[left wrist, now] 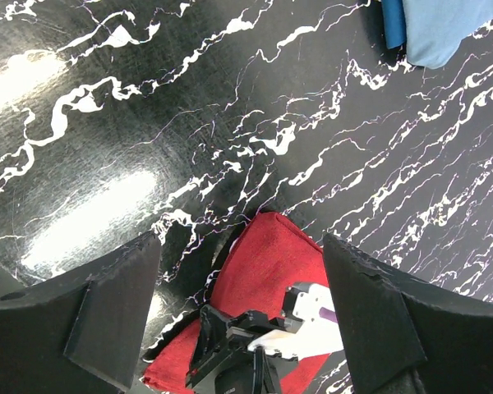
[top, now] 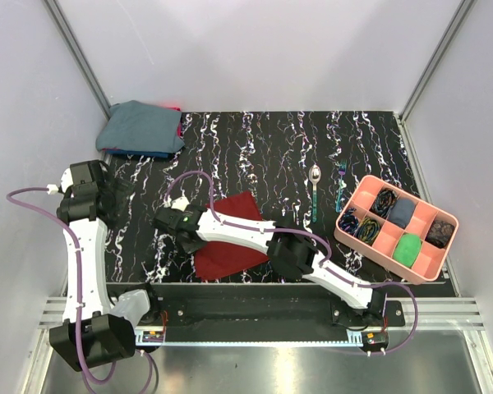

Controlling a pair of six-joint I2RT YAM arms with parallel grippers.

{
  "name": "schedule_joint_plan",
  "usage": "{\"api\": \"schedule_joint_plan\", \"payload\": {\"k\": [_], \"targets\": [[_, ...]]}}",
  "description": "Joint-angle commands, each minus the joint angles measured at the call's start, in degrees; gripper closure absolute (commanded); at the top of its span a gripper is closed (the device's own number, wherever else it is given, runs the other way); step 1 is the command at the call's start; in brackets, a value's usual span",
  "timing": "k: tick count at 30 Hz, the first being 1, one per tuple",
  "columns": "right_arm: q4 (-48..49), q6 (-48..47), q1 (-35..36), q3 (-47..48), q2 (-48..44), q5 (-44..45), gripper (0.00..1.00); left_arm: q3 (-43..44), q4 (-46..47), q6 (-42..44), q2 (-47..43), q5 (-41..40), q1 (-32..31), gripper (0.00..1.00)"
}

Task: Fold the napkin into a case and place the utensils inside
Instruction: Fold the square-folded napkin at the center of the board.

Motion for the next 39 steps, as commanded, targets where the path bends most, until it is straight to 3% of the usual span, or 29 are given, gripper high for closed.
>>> {"api": "schedule_joint_plan", "payload": {"k": [1, 6, 8, 12, 14, 19, 25, 34, 39], "targets": [[-2.1, 0.3, -0.9, -1.5, 5.2, 0.6, 0.97, 2.3, 1.0, -0.2, 0.1, -1.9, 0.0, 0.18], [0.3, -2.4, -1.4, -2.2, -1.0, -3.5, 1.0, -0.2, 4.8, 3.0, 1.0, 1.5, 0.0, 0.18], [4.6, -3.0, -1.9, -4.6, -6.7, -8.2, 1.0, -3.0, 7.6, 6.7, 1.4, 7.1, 0.0, 0.19], [17.0, -1.3, -5.3, -20.0, -17.5, -20.8, 1.0, -7.1, 14.9, 13.2, 2.9, 18.5, -0.1, 0.21], [27.6, 1.3, -9.0, -31.1, -23.4, -29.6, 1.0, -9.1, 16.7, 14.7, 3.1, 22.0, -0.1, 0.22], [46.3, 6.8, -15.6, -46.3, -30.4, -42.9, 1.0, -13.0, 22.4, 15.0, 5.1, 28.4, -0.7, 0.26], [64.7, 14.3, -23.0, -59.6, -34.6, -56.0, 1.0, -13.3, 23.9, 16.6, 9.4, 28.5, -8.1, 0.25], [77.8, 17.8, -29.8, -71.2, -36.8, -64.8, 1.0, -13.4, 28.7, 12.7, 17.6, 26.4, -18.0, 0.23], [79.1, 17.0, -31.4, -74.6, -38.1, -65.3, 1.0, -13.7, 28.9, 2.8, 22.5, 26.7, -19.7, 0.22]]}}
